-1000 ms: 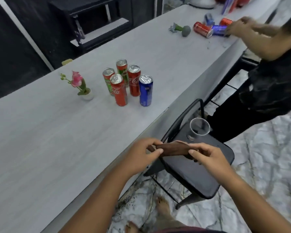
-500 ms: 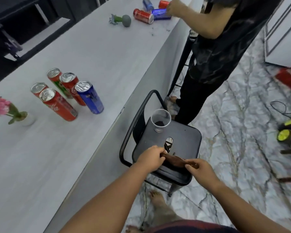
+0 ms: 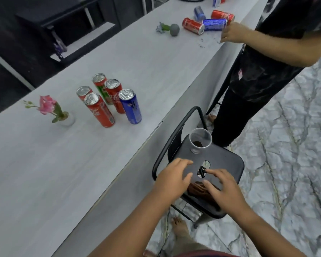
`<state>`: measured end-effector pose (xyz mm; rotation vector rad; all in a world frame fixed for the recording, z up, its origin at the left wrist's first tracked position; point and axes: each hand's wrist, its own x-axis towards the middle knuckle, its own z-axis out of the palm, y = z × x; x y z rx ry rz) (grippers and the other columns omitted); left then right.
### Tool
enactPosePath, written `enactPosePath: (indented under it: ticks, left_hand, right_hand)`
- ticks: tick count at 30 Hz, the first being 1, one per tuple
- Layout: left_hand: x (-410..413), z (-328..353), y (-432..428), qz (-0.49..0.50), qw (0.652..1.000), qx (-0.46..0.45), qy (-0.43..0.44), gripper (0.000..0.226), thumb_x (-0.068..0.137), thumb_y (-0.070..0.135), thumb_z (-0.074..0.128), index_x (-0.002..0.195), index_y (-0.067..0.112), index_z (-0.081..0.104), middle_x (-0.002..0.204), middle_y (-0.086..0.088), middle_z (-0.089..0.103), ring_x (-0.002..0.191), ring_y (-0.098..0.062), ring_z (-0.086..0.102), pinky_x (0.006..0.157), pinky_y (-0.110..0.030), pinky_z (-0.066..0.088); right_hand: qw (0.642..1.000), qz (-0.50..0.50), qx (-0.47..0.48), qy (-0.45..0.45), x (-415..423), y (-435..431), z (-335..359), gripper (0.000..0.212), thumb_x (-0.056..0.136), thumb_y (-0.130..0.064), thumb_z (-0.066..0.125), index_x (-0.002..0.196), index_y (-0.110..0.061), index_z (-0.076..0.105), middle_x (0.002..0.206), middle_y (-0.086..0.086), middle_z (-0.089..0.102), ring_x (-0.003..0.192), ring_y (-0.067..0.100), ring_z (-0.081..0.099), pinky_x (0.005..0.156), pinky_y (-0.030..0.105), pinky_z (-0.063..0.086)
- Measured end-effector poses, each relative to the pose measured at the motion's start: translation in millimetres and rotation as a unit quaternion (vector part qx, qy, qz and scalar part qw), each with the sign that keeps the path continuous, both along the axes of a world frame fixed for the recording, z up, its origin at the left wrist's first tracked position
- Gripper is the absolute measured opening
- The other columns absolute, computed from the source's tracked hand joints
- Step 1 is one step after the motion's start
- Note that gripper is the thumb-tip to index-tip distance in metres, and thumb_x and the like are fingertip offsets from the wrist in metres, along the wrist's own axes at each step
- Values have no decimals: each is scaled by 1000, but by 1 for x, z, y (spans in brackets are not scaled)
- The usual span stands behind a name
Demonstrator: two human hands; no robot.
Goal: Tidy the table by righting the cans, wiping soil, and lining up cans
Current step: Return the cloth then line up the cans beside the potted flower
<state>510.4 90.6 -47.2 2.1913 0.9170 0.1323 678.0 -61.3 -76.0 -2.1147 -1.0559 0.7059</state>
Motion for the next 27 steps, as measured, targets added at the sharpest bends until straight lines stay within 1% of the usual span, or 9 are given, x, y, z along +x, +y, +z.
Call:
enactPosePath:
  ticks: [5, 8, 10, 13, 15, 17, 19, 24, 27]
  left_hand:
    - [-33, 33, 18, 100, 992, 2, -82, 33, 105, 38, 66, 138, 39, 65, 118, 23, 64, 100, 4, 61, 82, -7, 45]
    - [-54, 46, 37, 175, 975, -24, -138, 29, 101, 40, 67, 131, 41, 68, 111, 21, 68, 97, -2, 66, 82, -15, 53]
    - [-70, 49, 54, 226, 961, -18, -159, 27, 98, 43, 66, 126, 43, 69, 110, 24, 68, 99, -1, 67, 80, -13, 52]
    - [-97, 48, 81, 299, 938, -15, -176, 23, 100, 36, 70, 122, 44, 68, 111, 23, 70, 100, -1, 67, 75, -13, 51]
    - [-114, 46, 102, 340, 928, 4, -151, 26, 103, 31, 71, 126, 41, 67, 117, 20, 70, 101, 0, 67, 80, -16, 54]
    - [-127, 45, 125, 376, 921, 32, -95, 33, 104, 30, 72, 136, 37, 63, 128, 15, 68, 103, -3, 67, 88, -23, 58]
    - [-136, 45, 149, 400, 913, 55, -51, 45, 103, 33, 75, 144, 33, 57, 138, 10, 64, 110, -8, 66, 93, -27, 59]
    - [-138, 46, 197, 412, 907, 85, 4, 79, 94, 50, 82, 159, 34, 41, 157, 5, 56, 130, -16, 65, 100, -38, 63]
    - [-134, 43, 216, 410, 906, 102, 0, 101, 84, 62, 87, 164, 35, 33, 163, 4, 54, 141, -20, 61, 105, -43, 60]
  right_hand:
    - [996, 52, 71, 3, -21, 58, 41, 33, 97, -39, 76, 130, -41, 69, 132, -27, 61, 131, 5, 53, 110, 33, 43]
    - [991, 78, 112, -3, -35, 91, 60, 32, 97, -42, 75, 129, -43, 68, 131, -31, 59, 133, 4, 51, 110, 31, 41]
    - [986, 99, 132, -15, -43, 113, 69, 32, 97, -46, 74, 128, -45, 68, 132, -29, 60, 135, 2, 49, 111, 26, 37]
    - [981, 125, 151, -10, -56, 145, 76, 32, 96, -50, 74, 127, -47, 67, 132, -33, 57, 134, -7, 46, 107, 6, 30]
    - [978, 140, 155, -8, -63, 169, 79, 35, 96, -52, 74, 129, -47, 66, 132, -37, 54, 133, -10, 46, 104, 0, 28]
    - [977, 146, 153, -14, -66, 198, 79, 42, 94, -57, 73, 134, -45, 64, 133, -33, 54, 132, -8, 48, 105, 5, 30]
    - [978, 151, 139, -20, -69, 227, 78, 54, 93, -59, 74, 142, -42, 59, 139, -24, 54, 136, 3, 50, 108, 18, 35]
    - [986, 147, 66, -44, -68, 286, 71, 96, 85, -66, 79, 163, -31, 35, 160, -7, 47, 148, 15, 45, 110, 33, 44]
    - [982, 160, 38, -97, -69, 307, 68, 98, 80, -72, 78, 160, -34, 37, 156, -4, 55, 142, 20, 52, 106, 44, 53]
